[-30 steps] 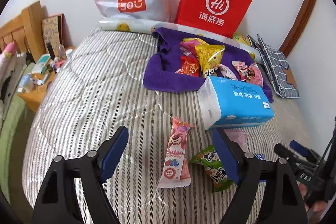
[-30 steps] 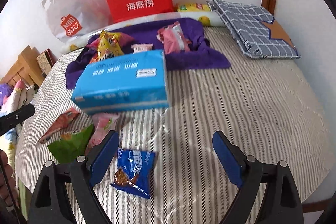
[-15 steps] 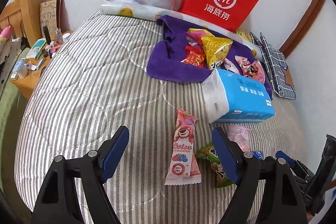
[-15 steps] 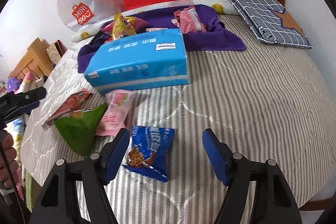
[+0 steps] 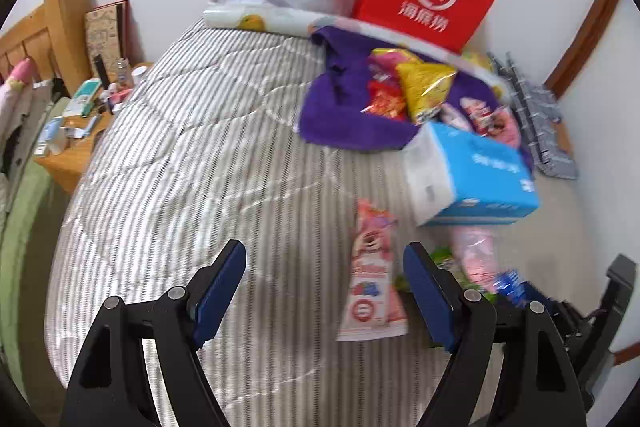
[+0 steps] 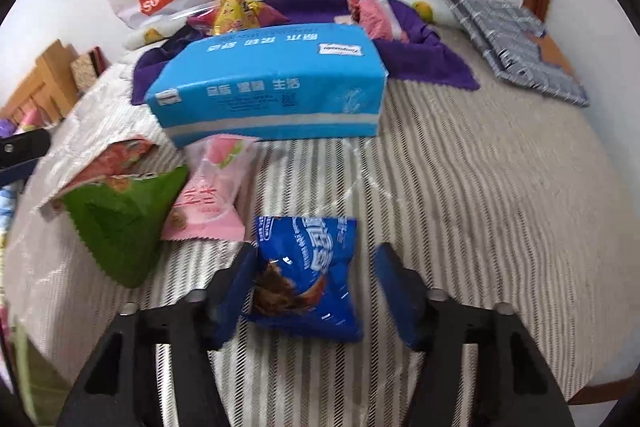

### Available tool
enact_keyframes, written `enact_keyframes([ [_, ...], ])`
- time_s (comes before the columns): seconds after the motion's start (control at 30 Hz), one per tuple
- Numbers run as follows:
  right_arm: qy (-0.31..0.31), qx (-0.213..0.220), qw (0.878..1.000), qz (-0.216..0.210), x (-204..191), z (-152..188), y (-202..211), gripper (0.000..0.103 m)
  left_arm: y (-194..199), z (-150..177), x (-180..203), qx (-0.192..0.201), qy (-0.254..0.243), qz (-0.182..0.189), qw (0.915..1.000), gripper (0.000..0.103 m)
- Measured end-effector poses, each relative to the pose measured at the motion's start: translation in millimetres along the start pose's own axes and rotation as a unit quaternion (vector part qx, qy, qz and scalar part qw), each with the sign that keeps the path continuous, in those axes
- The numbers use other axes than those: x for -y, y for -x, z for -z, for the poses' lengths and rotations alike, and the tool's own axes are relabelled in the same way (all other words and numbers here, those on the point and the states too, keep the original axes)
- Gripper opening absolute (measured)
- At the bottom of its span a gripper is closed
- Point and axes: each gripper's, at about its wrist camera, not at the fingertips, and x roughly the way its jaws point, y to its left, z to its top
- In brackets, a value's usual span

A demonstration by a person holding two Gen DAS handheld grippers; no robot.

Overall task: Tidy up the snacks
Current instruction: 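Move right tool to blue biscuit packet while left tool reaches pink lollipop packet, then close right tool on blue packet while left tool closes on pink lollipop packet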

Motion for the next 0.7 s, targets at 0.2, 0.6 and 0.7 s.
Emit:
enact_keyframes([
  [0.2, 0.002, 0.001, 1.000, -0.019, 10.7, -1.5, 1.3, 0.043, -18.7, 0.7, 11.0, -0.027, -0.035, -0.015, 0.9989, 0.078],
  [0.6, -0.047, 0.027, 0.999, -0.005, 55.0, -7.6, 16.0, 0.043, -62.7, 0.2, 39.5, -0.075, -0.070, -0.016, 0.9946, 0.051],
  [0.7, -0.052, 0.028, 0.998, 0.002, 62.5, -10.5, 17.2, 0.043, -64.8, -1.4, 45.9, -0.073, -0.077, -0.021, 0.9941, 0.037],
])
